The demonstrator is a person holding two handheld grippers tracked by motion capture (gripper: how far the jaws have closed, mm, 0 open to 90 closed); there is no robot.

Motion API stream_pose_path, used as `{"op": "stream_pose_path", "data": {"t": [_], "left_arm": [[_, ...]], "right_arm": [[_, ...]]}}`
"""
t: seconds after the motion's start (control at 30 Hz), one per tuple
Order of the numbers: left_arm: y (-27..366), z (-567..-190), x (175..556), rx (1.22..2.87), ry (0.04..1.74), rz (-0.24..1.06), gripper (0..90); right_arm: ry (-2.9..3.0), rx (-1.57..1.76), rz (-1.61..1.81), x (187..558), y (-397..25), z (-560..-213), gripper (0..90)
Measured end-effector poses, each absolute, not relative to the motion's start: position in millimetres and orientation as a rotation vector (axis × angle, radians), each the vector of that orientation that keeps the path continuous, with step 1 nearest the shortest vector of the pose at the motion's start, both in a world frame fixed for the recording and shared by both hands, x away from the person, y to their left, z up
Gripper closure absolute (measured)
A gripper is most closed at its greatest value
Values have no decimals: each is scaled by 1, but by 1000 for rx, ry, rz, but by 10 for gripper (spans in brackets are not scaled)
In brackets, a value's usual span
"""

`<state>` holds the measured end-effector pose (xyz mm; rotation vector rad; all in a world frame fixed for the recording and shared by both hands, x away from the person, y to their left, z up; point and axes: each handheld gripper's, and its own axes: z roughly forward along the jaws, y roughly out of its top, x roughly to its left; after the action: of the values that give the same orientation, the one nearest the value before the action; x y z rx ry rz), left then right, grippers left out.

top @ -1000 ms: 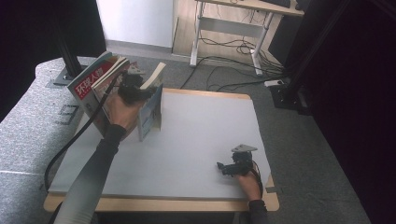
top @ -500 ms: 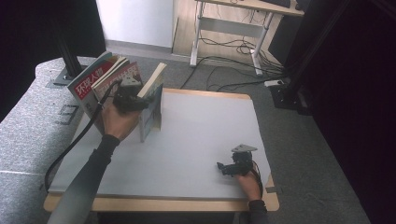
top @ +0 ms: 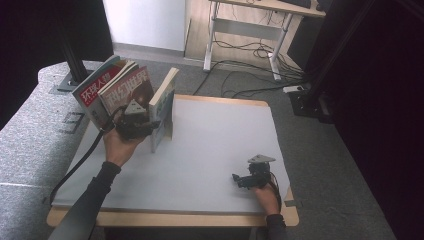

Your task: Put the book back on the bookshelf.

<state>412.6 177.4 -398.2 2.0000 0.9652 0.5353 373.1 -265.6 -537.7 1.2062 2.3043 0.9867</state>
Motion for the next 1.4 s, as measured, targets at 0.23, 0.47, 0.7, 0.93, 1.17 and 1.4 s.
{"op": "stream_pose_path", "data": {"t": [0.23, 0.47, 0.7, 0.93, 1.17, 1.4], "left_arm": [[176, -413, 409, 2025, 970, 545, 657], [166, -413, 412, 2018, 966, 577, 674], [155, -413, 421, 2022, 957, 574, 668], [152, -414, 420, 2032, 949, 600, 661], [148, -418, 420, 2039, 934, 554, 604], [147, -418, 418, 2033, 925, 546, 550]], "right_arm": [[2305, 1204, 985, 373, -266, -538, 0], [2305, 1205, 987, 373, -266, -538, 0], [2306, 1203, 987, 373, -266, -538, 0], [2306, 1203, 987, 373, -266, -538, 0], [2305, 1203, 987, 373, -266, -538, 0], [2305, 1206, 987, 373, -266, -538, 0]]}}
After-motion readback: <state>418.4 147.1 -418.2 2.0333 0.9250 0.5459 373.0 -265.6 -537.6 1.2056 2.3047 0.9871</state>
